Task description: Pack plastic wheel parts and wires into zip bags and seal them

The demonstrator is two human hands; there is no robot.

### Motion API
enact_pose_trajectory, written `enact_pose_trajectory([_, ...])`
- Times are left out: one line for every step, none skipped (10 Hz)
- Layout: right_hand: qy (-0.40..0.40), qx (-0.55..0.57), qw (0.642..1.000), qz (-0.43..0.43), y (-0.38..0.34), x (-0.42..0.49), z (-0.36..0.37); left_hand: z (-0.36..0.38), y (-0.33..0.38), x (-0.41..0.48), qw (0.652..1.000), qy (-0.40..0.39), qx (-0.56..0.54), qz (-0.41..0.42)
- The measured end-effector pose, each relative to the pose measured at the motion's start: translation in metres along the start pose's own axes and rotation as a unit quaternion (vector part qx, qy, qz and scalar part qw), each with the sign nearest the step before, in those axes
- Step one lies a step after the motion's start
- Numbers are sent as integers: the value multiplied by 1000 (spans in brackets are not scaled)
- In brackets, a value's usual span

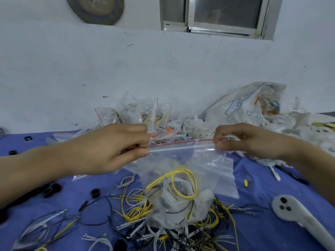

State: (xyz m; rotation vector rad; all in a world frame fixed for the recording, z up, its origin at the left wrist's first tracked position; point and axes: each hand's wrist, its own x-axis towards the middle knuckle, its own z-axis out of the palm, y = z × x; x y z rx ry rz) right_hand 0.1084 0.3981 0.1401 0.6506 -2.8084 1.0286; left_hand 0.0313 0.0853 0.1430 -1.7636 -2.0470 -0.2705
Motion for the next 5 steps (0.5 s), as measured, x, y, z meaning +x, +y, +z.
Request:
enact_pose_trajectory([43,-24,997,52,17,-6,-17,-7,-16,-7,999,-23,41,-6])
enact_pose_trajectory([189,36,975,115,34,-20,-40,-21,-52,-17,995,17,57,-84])
enact_pose_trajectory([263,17,961,86,22,-10,-41,-34,-97,-7,963,91,106,-231])
enact_pose_trajectory([333,44,941,-27,-20,8,-35,-35,-114,16,922,153,-23,-356])
enact_pose_trajectory([284,189,917,-206,-53,-13,-43,-25,-95,22,902,131,-181,-368])
